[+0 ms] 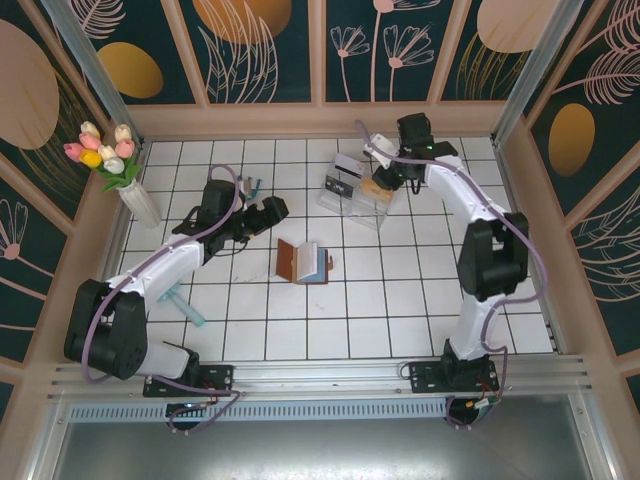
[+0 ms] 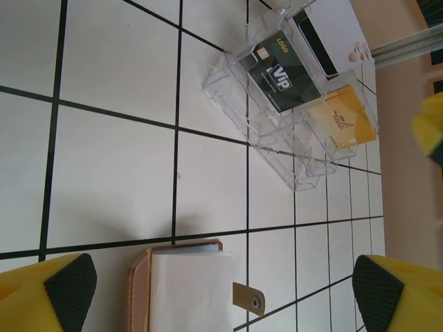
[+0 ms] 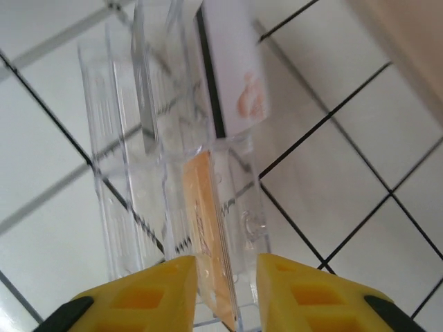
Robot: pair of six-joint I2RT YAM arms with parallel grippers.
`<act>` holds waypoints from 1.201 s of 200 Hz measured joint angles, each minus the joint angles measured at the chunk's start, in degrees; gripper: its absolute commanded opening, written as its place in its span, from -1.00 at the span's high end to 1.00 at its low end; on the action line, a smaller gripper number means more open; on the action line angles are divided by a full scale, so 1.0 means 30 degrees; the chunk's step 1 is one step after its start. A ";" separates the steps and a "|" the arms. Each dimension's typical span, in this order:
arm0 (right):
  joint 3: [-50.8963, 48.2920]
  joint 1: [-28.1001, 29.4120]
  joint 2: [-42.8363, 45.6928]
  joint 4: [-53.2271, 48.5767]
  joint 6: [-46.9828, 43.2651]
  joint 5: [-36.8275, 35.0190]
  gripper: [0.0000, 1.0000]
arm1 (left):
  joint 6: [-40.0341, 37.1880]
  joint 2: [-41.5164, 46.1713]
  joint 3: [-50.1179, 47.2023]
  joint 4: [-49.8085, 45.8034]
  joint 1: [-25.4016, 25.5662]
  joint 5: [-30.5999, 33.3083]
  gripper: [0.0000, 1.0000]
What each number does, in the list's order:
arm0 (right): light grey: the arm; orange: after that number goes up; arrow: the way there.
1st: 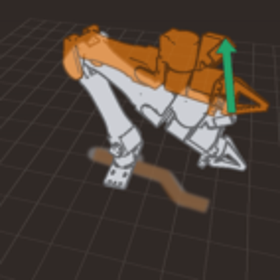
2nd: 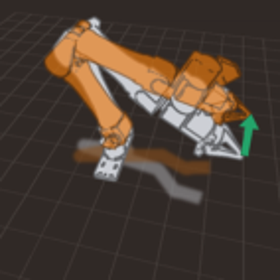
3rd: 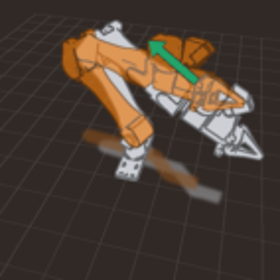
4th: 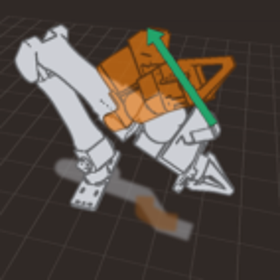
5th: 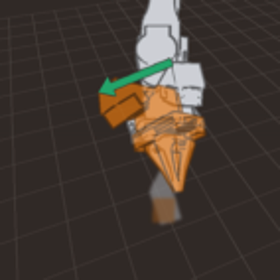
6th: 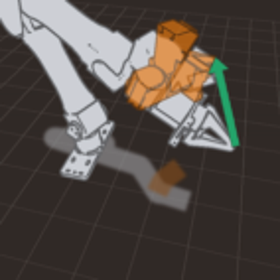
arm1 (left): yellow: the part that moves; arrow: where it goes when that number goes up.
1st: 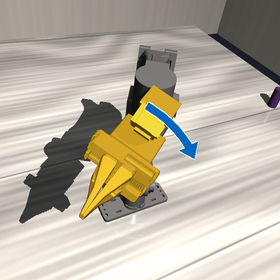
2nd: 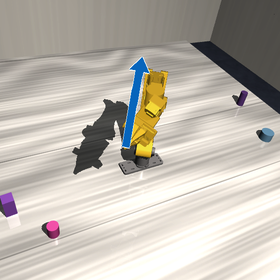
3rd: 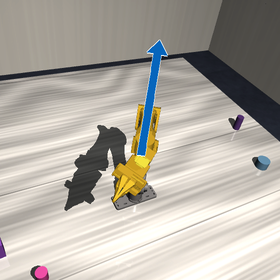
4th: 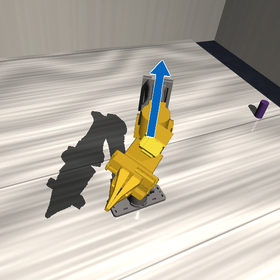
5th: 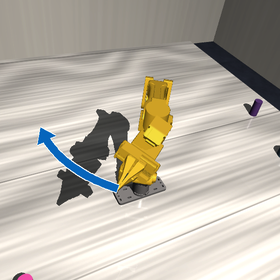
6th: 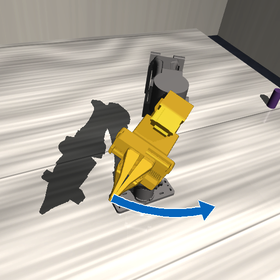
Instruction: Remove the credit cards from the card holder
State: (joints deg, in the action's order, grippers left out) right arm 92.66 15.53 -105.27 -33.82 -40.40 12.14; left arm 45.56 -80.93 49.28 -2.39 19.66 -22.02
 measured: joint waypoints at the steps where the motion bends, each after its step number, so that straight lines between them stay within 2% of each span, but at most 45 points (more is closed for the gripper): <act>1: -0.0080 0.0000 0.0109 0.0080 0.0087 0.0007 0.27 | -0.0036 0.0015 -0.0015 -0.0007 0.0022 0.0015 -0.87; 20: -0.2302 0.0036 0.3155 0.1880 0.3031 0.0452 0.15 | -0.0197 0.0175 -0.0051 -0.0284 0.0619 0.0219 -0.78; 43: -0.5151 0.0270 0.6747 0.4124 0.7322 0.0729 0.14 | -0.0568 0.0204 0.0226 -0.1290 0.2106 0.1107 -0.66; 81: -0.8954 0.1668 0.9712 0.5610 1.3384 0.1137 0.02 | -0.0867 0.0117 0.1829 -0.3075 0.4495 0.2871 -0.43; 93: -0.9748 0.1865 0.9981 0.5646 1.5446 0.1384 0.03 | -0.0838 -0.0270 0.2696 -0.3628 0.5217 0.3548 -0.32; 105: -1.0382 0.1858 1.0003 0.5646 1.7537 0.1508 0.05 | -0.0925 -0.0940 0.3687 -0.4160 0.5982 0.4226 -0.30; 149: -1.3806 0.1880 0.9945 0.7184 2.3533 0.2317 -0.01 | -0.1056 -0.3672 0.5901 -0.6513 0.8036 0.7140 -0.37; 164: -1.4426 0.1996 0.9617 0.7533 2.4684 0.2637 -0.01 | -0.1166 -0.4087 0.5872 -0.7359 0.8058 0.7563 -0.36; 183: -1.4630 0.2310 0.8896 0.8174 2.5667 0.2973 -0.01 | -0.1566 -0.4437 0.5829 -0.7584 0.8051 0.7016 -0.35; 198: -1.4688 0.2514 0.8524 0.8655 2.6185 0.3024 -0.09 | -0.1792 -0.4750 0.5916 -0.7759 0.8335 0.6965 -0.35; 240: -1.5365 0.2667 0.8553 0.9828 2.7270 0.2550 -0.29 | -0.1931 -0.7184 0.7796 -1.0258 0.9238 0.9537 -0.45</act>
State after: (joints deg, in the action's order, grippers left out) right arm 46.57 23.53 -79.61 -4.34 41.41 19.79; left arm 39.77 -102.48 72.66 -33.17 47.37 6.59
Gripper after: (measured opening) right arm 0.625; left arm 0.709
